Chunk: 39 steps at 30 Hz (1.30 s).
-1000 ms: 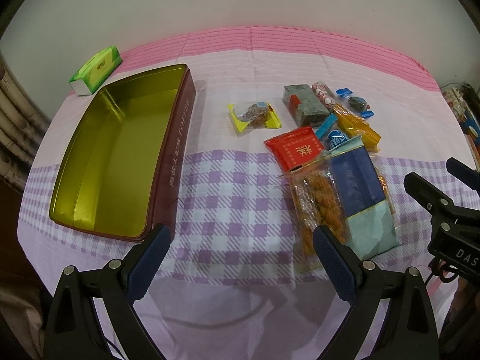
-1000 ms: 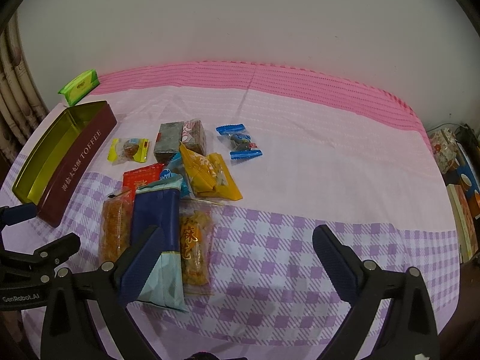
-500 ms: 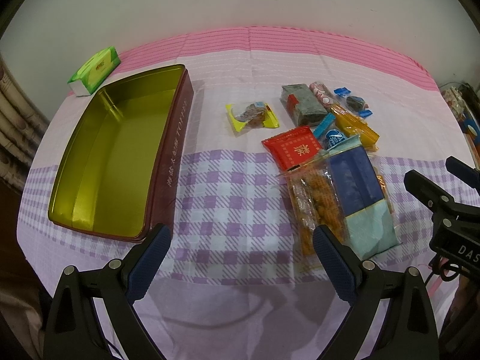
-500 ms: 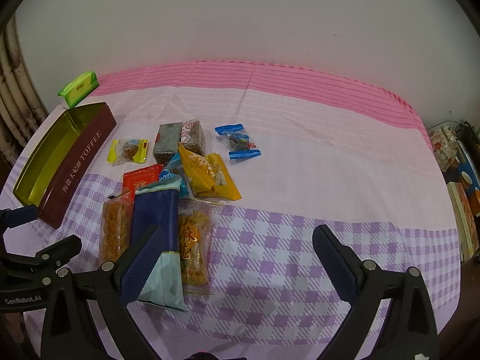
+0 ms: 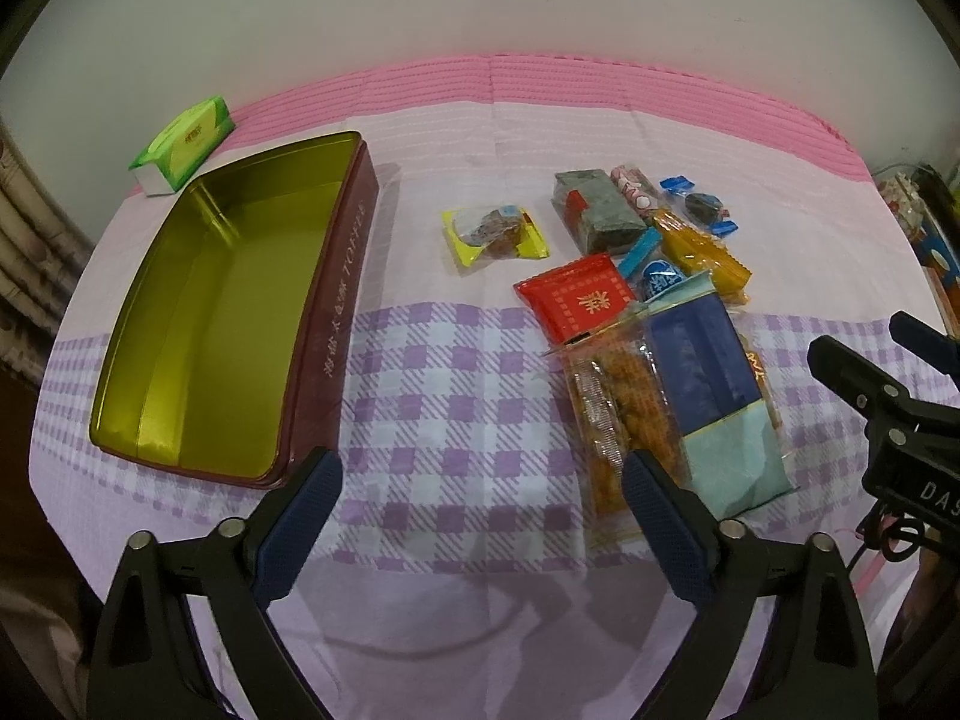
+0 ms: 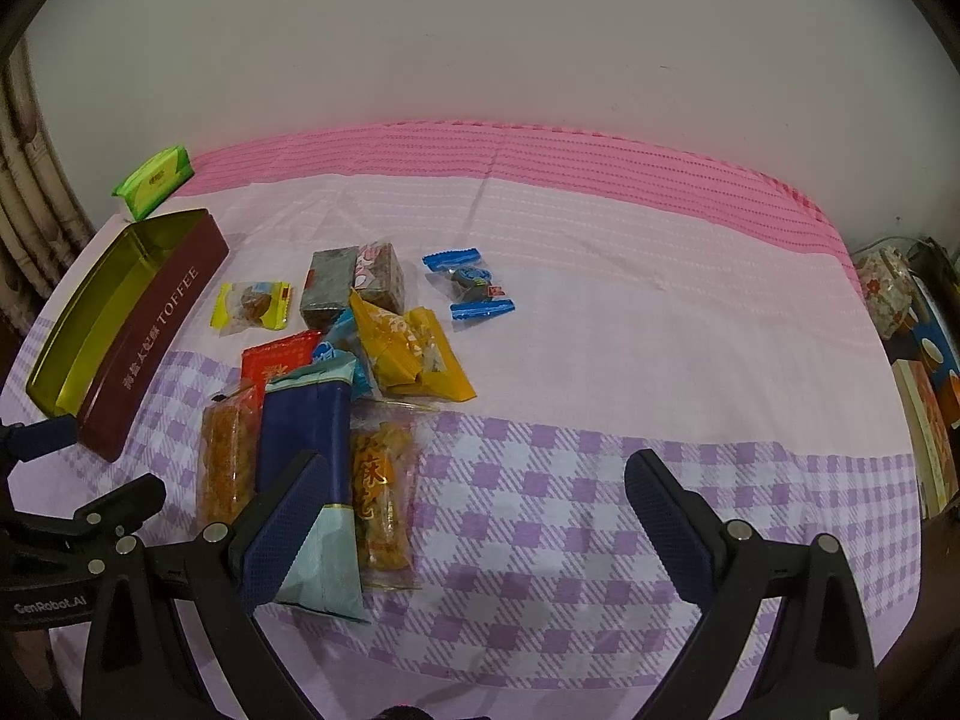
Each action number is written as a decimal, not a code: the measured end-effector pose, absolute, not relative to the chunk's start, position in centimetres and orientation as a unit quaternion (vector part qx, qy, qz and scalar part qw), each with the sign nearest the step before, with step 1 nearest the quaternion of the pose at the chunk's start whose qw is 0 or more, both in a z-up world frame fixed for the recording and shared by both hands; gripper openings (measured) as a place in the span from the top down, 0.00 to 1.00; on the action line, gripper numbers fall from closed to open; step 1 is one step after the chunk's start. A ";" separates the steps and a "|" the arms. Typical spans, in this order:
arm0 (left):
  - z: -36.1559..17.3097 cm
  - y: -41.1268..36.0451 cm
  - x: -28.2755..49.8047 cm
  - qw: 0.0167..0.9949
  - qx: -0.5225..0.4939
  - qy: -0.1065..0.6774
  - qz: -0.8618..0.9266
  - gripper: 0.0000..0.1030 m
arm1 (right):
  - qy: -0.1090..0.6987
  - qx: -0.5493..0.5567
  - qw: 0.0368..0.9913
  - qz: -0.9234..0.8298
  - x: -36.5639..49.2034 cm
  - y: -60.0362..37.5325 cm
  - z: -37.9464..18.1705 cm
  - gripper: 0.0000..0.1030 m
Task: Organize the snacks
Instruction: 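Lower the left gripper onto the clear dough-twist bag and close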
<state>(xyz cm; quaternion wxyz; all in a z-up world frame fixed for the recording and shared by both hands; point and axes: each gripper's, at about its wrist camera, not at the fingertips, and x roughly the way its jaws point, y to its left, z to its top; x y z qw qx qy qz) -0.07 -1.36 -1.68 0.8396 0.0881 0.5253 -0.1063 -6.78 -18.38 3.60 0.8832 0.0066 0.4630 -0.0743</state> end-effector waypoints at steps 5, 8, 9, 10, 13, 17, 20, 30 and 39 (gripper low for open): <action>-2.0 -1.9 0.0 0.836 0.087 0.528 -0.122 0.18 | 0.462 0.013 0.883 -0.080 -6.8 -18.8 3.9 0.05; -2.2 -2.3 0.4 0.830 0.077 0.534 -0.139 0.21 | 0.462 0.017 0.883 -0.082 -6.8 -19.2 4.0 0.05; -2.3 -2.5 0.5 0.828 0.074 0.536 -0.145 0.21 | 0.462 0.018 0.883 -0.083 -6.8 -19.3 4.0 0.05; -2.4 -2.8 0.7 0.826 0.071 0.538 -0.151 0.22 | 0.461 0.019 0.883 -0.084 -6.7 -19.4 4.1 0.05; -2.6 -3.4 1.3 0.820 0.061 0.546 -0.162 0.23 | 0.460 0.022 0.883 -0.087 -6.7 -19.7 4.2 0.05; -3.3 -4.1 2.3 0.811 0.045 0.559 -0.166 0.27 | 0.462 0.027 0.882 -0.089 -6.6 -20.0 4.2 0.05; -4.1 -4.6 2.8 0.804 0.038 0.569 -0.168 0.30 | 0.462 0.029 0.882 -0.091 -6.6 -20.2 4.2 0.05; -5.4 -4.7 2.7 0.796 0.041 0.577 -0.180 0.39 | 0.467 0.035 0.879 -0.089 -6.3 -20.4 3.9 0.05; -6.7 -3.4 2.1 0.784 0.033 0.597 -0.165 0.40 | 0.470 0.032 0.878 -0.083 -6.4 -20.0 3.6 0.05</action>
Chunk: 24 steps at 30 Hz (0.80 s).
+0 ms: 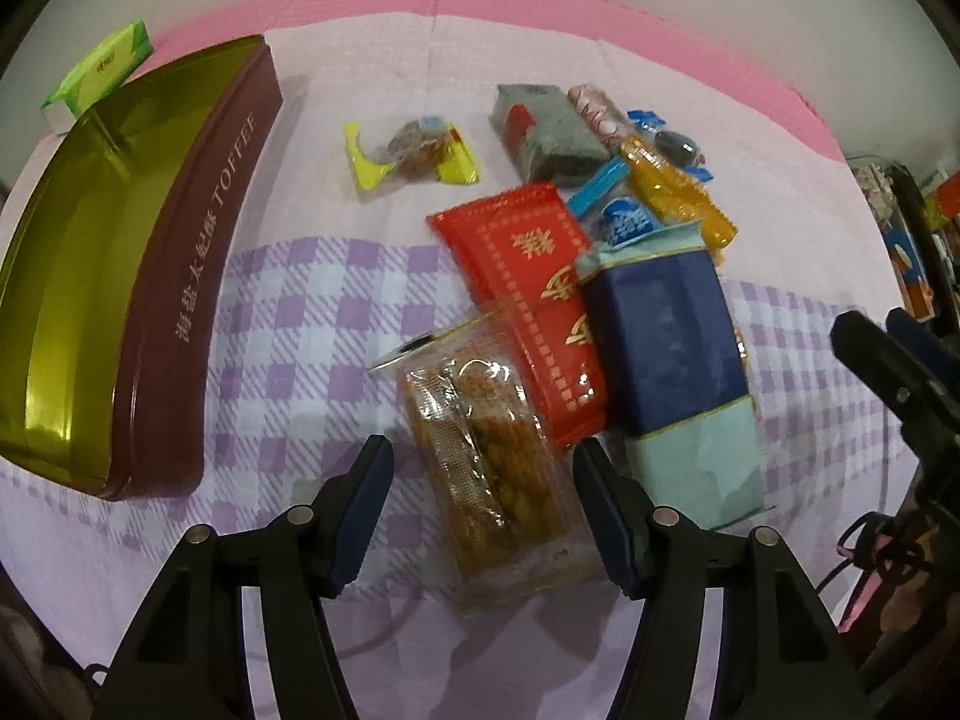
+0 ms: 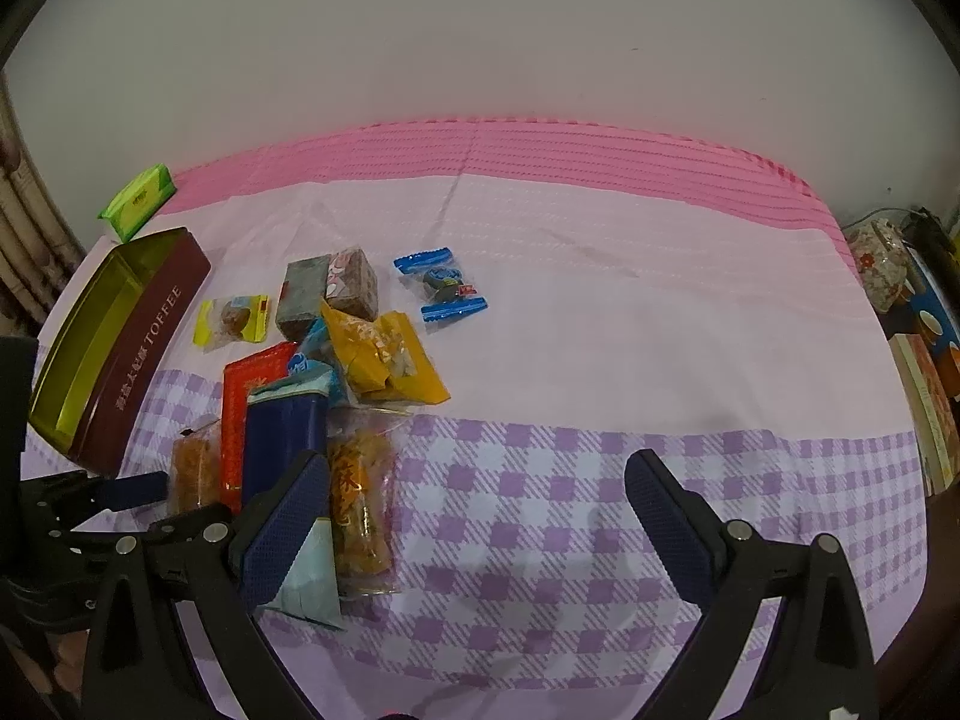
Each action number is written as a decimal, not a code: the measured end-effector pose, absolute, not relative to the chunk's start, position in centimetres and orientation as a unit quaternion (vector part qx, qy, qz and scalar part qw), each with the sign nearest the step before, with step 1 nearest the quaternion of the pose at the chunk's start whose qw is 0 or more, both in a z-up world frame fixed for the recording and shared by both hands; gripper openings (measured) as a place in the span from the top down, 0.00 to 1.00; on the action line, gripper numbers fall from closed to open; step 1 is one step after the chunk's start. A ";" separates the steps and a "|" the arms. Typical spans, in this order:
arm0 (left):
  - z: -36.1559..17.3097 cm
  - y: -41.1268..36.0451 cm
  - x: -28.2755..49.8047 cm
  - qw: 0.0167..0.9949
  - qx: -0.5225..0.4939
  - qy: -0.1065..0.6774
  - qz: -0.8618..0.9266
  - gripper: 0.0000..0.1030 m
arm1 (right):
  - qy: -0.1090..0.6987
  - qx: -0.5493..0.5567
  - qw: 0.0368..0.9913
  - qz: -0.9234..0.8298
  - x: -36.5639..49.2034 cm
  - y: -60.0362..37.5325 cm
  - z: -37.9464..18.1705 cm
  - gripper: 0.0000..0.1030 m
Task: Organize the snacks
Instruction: 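Lower the left gripper onto the clear dough-twist bag and close, then carry the dough-twist bag with the left gripper into the toffee tin while the right gripper grasps the blue-and-mint bar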
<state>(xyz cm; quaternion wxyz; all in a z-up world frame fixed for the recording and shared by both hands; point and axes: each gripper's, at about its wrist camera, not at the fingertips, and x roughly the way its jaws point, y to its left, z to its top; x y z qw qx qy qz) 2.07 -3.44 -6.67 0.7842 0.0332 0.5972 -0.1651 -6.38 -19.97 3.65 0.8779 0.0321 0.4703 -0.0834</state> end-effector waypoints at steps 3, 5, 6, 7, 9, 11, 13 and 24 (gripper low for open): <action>-6.8 -3.4 1.9 0.785 0.039 0.597 -0.161 0.46 | 0.470 0.032 0.879 -0.082 -6.5 -19.9 3.7 0.05; -6.8 -3.3 1.7 0.786 0.045 0.595 -0.160 0.52 | 0.471 0.031 0.878 -0.081 -6.5 -19.9 3.7 0.05; -6.9 -3.1 1.5 0.787 0.049 0.594 -0.160 0.53 | 0.471 0.031 0.878 -0.081 -6.5 -19.8 3.7 0.05; -6.7 -2.8 1.3 0.788 0.054 0.592 -0.160 0.56 | 0.471 0.031 0.878 -0.081 -6.5 -19.8 3.7 0.05; -6.6 -2.5 1.0 0.789 0.061 0.590 -0.159 0.59 | 0.471 0.031 0.878 -0.080 -6.5 -19.7 3.7 0.05; -6.6 -2.2 0.8 0.789 0.064 0.589 -0.161 0.60 | 0.471 0.030 0.878 -0.080 -6.6 -19.6 3.7 0.05; -6.5 -1.9 0.7 0.789 0.064 0.590 -0.162 0.61 | 0.471 0.028 0.878 -0.079 -6.5 -19.5 3.7 0.05; -6.3 -1.8 1.2 0.791 0.086 0.582 -0.168 0.63 | 0.475 0.011 0.878 -0.066 -6.6 -18.3 3.4 0.05</action>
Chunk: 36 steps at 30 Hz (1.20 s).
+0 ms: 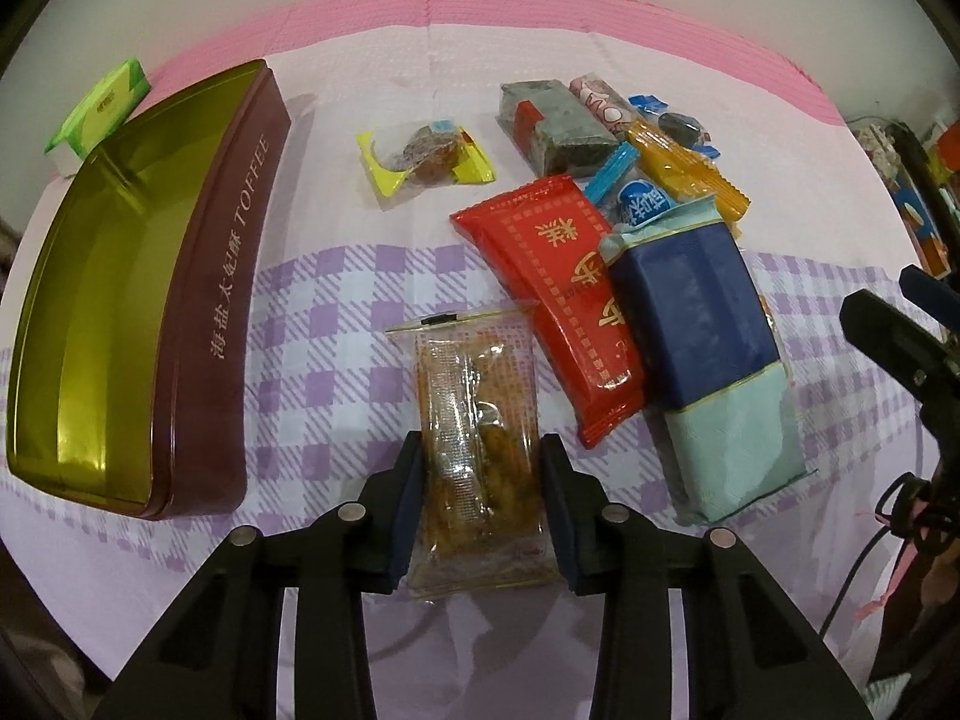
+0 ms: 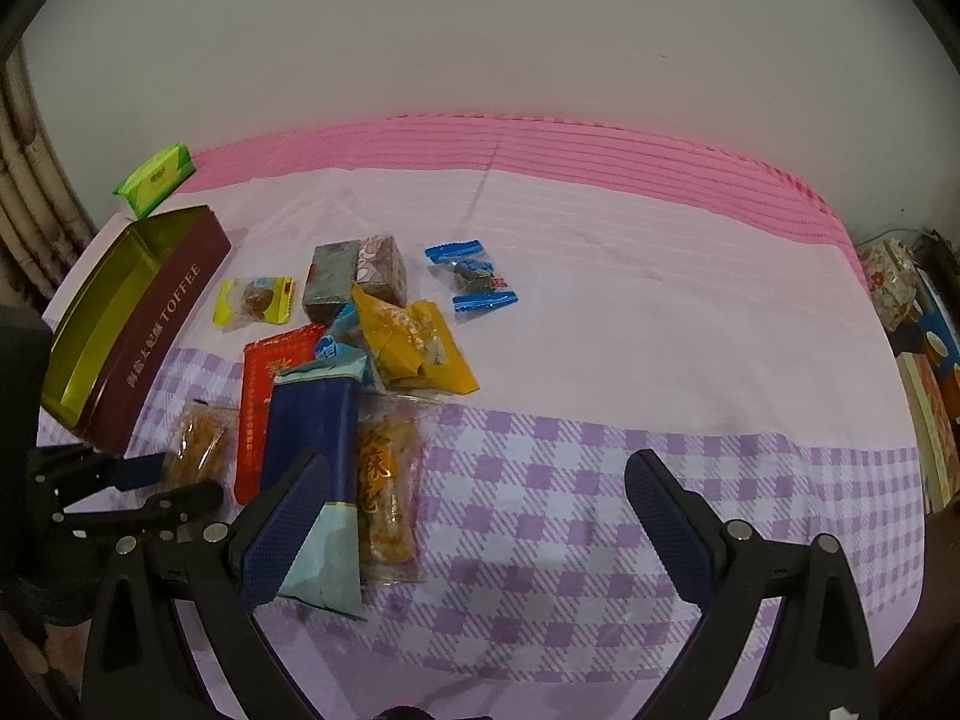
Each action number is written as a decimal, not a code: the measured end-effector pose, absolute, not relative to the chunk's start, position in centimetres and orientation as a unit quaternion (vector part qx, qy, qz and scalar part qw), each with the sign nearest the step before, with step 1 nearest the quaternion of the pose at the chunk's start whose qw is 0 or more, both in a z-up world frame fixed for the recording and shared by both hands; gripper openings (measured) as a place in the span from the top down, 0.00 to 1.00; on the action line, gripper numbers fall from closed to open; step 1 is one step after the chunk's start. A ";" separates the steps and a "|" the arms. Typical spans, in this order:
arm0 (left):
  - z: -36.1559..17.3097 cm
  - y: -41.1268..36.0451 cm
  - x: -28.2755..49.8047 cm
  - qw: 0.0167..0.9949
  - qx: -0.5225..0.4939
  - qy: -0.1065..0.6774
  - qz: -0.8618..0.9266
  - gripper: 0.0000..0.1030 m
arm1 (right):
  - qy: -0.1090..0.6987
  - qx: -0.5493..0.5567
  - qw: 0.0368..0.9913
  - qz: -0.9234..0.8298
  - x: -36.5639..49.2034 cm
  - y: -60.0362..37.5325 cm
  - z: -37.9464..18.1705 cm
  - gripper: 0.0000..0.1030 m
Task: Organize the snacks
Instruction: 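Carry the dough-twist bag with the left gripper into the toffee tin while the right gripper grasps the blue-and-mint bar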
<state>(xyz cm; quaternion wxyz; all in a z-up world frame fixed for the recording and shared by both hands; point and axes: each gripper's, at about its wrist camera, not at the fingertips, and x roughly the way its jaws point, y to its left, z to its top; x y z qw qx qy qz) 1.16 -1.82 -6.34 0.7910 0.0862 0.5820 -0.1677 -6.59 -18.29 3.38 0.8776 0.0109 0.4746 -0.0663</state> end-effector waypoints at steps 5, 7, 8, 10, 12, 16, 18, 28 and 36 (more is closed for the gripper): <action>-5.9 -1.8 1.1 0.790 0.086 0.583 -0.173 0.64 | 0.481 0.006 0.875 -0.060 -6.4 -17.6 2.9 0.05; -5.9 -2.0 1.2 0.789 0.083 0.582 -0.177 0.64 | 0.485 0.010 0.873 -0.052 -6.3 -17.3 2.8 0.06; -5.9 -1.9 1.3 0.789 0.081 0.581 -0.180 0.64 | 0.487 0.010 0.872 -0.048 -6.2 -17.0 2.7 0.07; -5.5 -1.9 1.2 0.791 0.080 0.576 -0.187 0.64 | 0.489 0.005 0.871 -0.043 -6.2 -16.5 2.6 0.10; -5.0 -1.7 1.1 0.795 0.082 0.569 -0.191 0.64 | 0.493 -0.002 0.869 -0.040 -6.1 -15.9 2.5 0.13; -3.6 -1.2 0.9 0.803 0.070 0.558 -0.200 0.64 | 0.507 -0.001 0.861 -0.026 -5.8 -14.9 2.1 0.23; -2.7 -0.9 1.0 0.807 0.068 0.550 -0.203 0.64 | 0.515 0.004 0.857 -0.021 -5.5 -14.3 1.8 0.24; 1.2 3.2 3.4 0.839 0.075 0.508 -0.181 0.64 | 0.539 -0.010 0.842 -0.021 -3.9 -12.0 1.0 0.30; 0.7 9.4 6.1 0.850 0.075 0.509 -0.118 0.64 | 0.560 -0.025 0.828 -0.031 -2.9 -11.0 -0.1 0.32</action>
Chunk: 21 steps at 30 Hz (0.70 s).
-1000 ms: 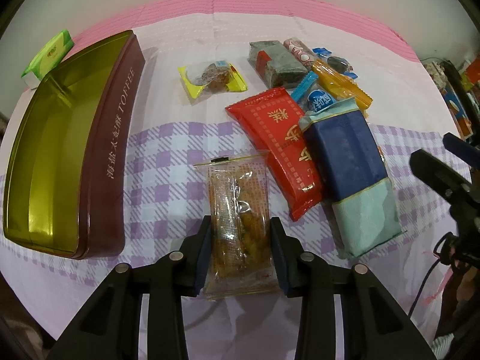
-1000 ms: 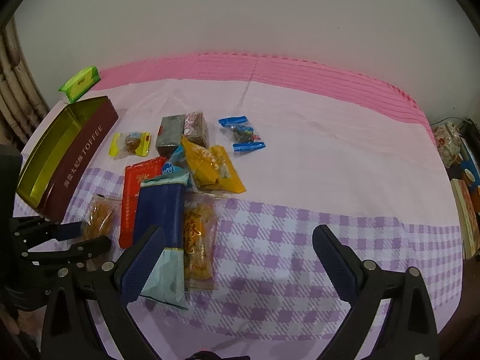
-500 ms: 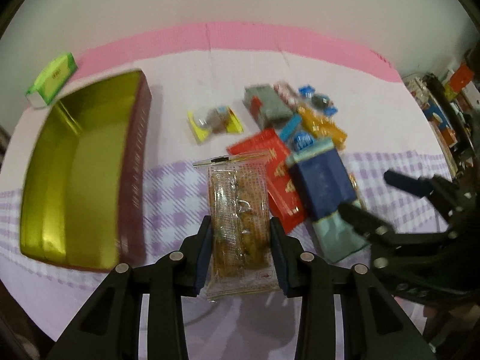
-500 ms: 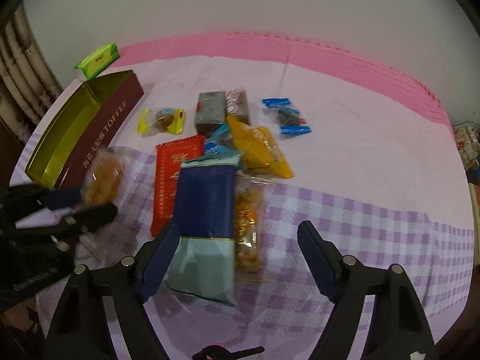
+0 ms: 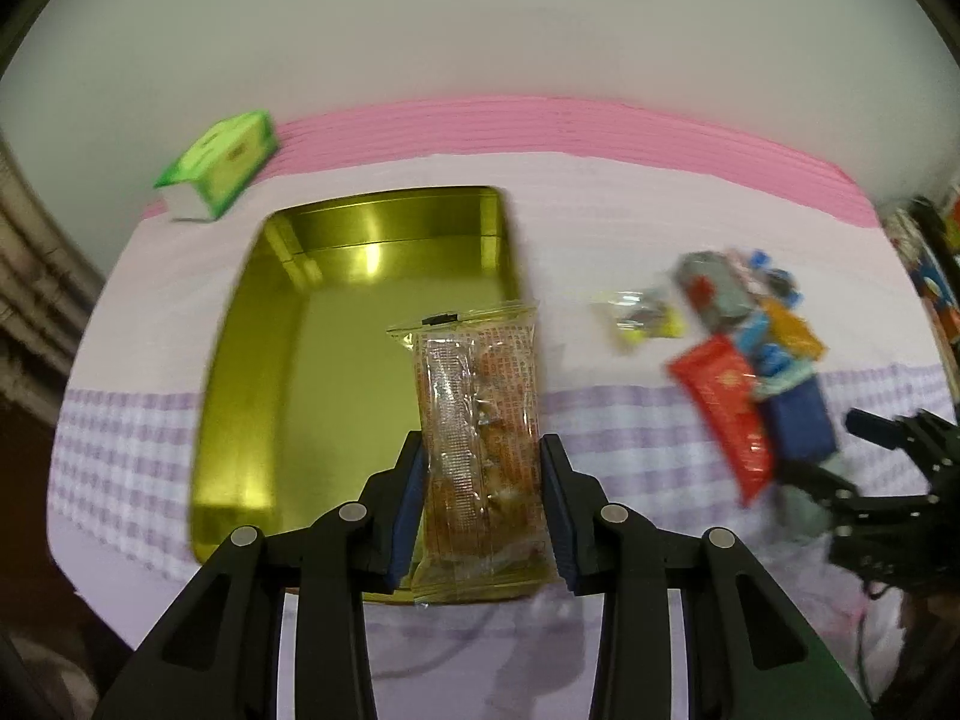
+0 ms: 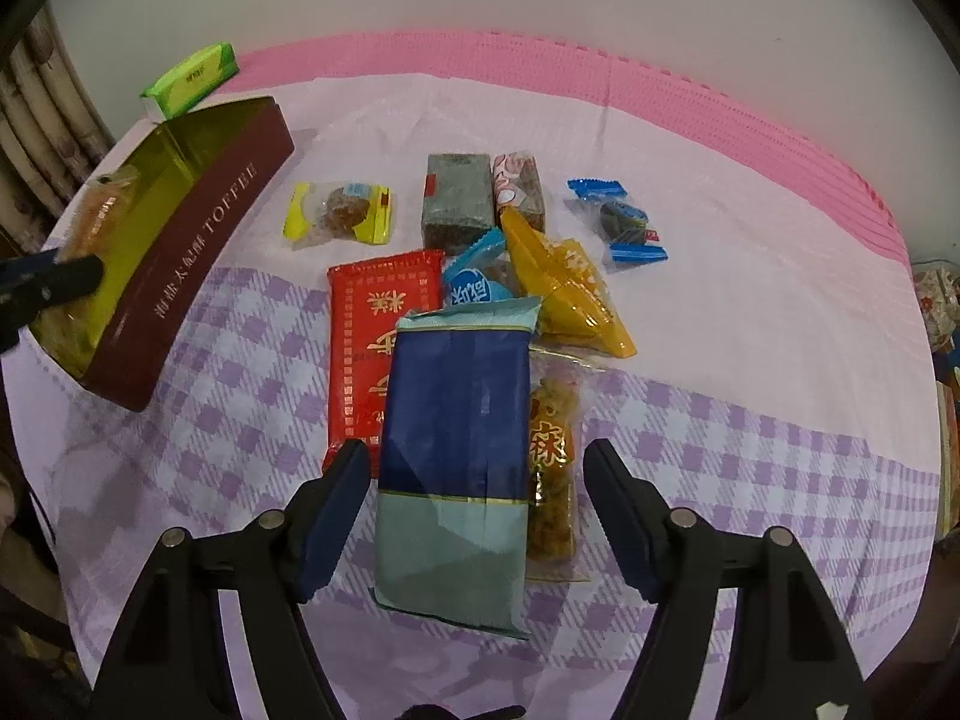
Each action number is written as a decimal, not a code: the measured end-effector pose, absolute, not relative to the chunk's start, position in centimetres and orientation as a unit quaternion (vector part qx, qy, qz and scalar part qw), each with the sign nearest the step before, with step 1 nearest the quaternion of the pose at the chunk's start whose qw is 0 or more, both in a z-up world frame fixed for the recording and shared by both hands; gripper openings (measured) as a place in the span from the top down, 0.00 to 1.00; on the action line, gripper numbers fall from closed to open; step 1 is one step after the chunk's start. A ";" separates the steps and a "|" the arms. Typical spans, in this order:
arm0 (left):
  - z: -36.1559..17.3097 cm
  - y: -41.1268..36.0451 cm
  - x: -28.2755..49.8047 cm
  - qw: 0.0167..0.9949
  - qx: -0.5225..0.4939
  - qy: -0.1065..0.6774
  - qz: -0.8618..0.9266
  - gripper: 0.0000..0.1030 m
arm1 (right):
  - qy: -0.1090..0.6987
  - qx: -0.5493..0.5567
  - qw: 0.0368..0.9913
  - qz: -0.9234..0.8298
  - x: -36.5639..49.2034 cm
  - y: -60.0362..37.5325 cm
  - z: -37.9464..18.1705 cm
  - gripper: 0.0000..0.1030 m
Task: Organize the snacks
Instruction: 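Carry the dough-twist bag with the left gripper into the toffee tin while the right gripper grasps the blue-and-mint bar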
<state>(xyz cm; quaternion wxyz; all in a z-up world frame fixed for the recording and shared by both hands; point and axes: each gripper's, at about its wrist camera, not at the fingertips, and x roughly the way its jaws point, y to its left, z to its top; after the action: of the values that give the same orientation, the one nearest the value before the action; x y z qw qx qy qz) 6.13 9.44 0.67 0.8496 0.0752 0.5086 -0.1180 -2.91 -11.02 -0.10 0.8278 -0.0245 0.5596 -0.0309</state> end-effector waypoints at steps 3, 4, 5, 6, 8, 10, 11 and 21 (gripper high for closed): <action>0.1 11.5 6.8 0.852 0.078 0.509 -0.096 0.64 | 0.567 -0.028 0.823 -0.034 -2.5 -10.8 -0.6 0.35; -0.2 12.1 7.0 0.852 0.077 0.510 -0.090 0.64 | 0.568 -0.029 0.822 -0.037 -2.4 -10.7 -0.6 0.35; -0.4 12.6 7.3 0.851 0.077 0.512 -0.088 0.64 | 0.569 -0.030 0.821 -0.040 -2.3 -10.6 -0.7 0.35; -0.7 13.1 7.4 0.850 0.077 0.514 -0.084 0.64 | 0.569 -0.030 0.821 -0.041 -2.2 -10.6 -0.7 0.35; -1.2 13.7 7.7 0.850 0.081 0.515 -0.078 0.64 | 0.570 -0.032 0.820 -0.043 -1.8 -10.5 -0.8 0.36; -1.7 14.3 7.9 0.848 0.088 0.518 -0.069 0.64 | 0.572 -0.036 0.818 -0.048 -1.5 -10.3 -1.0 0.40; -1.9 14.4 8.1 0.848 0.089 0.519 -0.067 0.64 | 0.572 -0.037 0.818 -0.049 -1.4 -10.3 -1.0 0.42; -3.9 15.6 8.7 0.834 0.090 0.541 -0.063 0.63 | 0.573 -0.046 0.816 -0.058 -0.8 -9.8 -1.3 0.50</action>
<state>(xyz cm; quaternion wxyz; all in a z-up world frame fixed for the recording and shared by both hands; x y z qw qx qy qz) 8.74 15.57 -3.91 0.8339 0.0900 0.5409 -0.0633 -0.80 -9.85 -1.30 0.8164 -0.0456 0.5729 -0.0576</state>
